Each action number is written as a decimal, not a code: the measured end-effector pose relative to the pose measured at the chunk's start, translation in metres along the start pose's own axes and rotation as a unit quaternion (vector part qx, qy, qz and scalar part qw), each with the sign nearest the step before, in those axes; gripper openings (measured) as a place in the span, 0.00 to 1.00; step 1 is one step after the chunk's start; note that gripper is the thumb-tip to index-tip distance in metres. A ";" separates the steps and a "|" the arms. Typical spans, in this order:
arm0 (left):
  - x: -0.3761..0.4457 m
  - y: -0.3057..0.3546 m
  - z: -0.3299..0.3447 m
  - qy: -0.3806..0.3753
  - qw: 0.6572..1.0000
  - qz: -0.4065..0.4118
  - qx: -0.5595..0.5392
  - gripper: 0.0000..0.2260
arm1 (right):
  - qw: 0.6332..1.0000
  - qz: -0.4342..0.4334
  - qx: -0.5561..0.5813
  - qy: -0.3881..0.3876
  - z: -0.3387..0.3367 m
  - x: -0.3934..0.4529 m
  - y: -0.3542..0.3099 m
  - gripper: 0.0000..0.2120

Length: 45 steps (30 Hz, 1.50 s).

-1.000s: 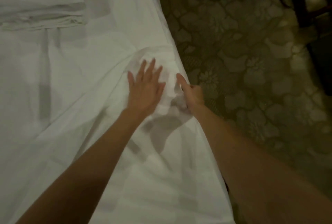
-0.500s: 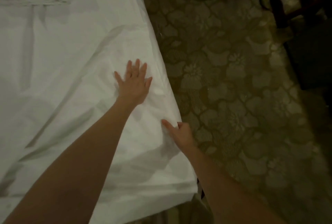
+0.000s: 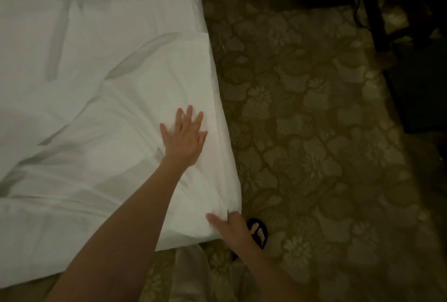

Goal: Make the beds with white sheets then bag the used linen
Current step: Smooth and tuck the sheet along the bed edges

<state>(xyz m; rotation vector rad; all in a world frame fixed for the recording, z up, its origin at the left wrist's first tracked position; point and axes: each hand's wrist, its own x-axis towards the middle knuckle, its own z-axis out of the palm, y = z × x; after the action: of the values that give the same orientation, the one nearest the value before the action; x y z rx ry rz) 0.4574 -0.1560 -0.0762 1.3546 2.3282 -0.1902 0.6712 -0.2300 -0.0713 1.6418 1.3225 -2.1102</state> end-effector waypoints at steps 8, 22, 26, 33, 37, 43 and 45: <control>-0.001 0.004 -0.012 -0.023 0.999 -0.029 -0.028 0.26 | 1.000 -0.014 -0.013 0.015 -0.022 0.027 -0.045 0.21; 0.081 -0.070 -0.083 0.061 0.997 -0.041 -0.012 0.25 | 0.981 -0.098 0.044 0.163 -0.014 0.116 -0.216 0.14; 0.123 -0.107 -0.105 0.173 0.983 -0.060 -0.028 0.26 | 0.969 -0.117 0.063 0.208 -0.007 0.154 -0.263 0.18; 0.191 -0.157 -0.124 0.174 0.976 -0.062 -0.115 0.13 | 0.943 -0.156 0.079 0.283 -0.002 0.209 -0.332 0.12; 0.215 -0.180 -0.139 0.206 0.963 -0.058 -0.162 0.14 | 0.936 -0.154 0.041 0.313 0.003 0.237 -0.358 0.16; 0.249 -0.195 -0.133 0.150 0.977 -0.060 -0.142 0.16 | 0.942 -0.113 -0.018 0.315 0.002 0.266 -0.378 0.13; 0.254 -0.197 -0.130 0.148 0.977 -0.066 -0.136 0.17 | 0.941 -0.102 -0.012 0.321 0.001 0.268 -0.380 0.13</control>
<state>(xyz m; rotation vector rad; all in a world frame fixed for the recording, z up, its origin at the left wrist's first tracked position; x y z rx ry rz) 0.1421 -0.0118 -0.0898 1.1581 2.5725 0.3007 0.3403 0.0960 -0.0935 2.3964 1.7407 -1.6863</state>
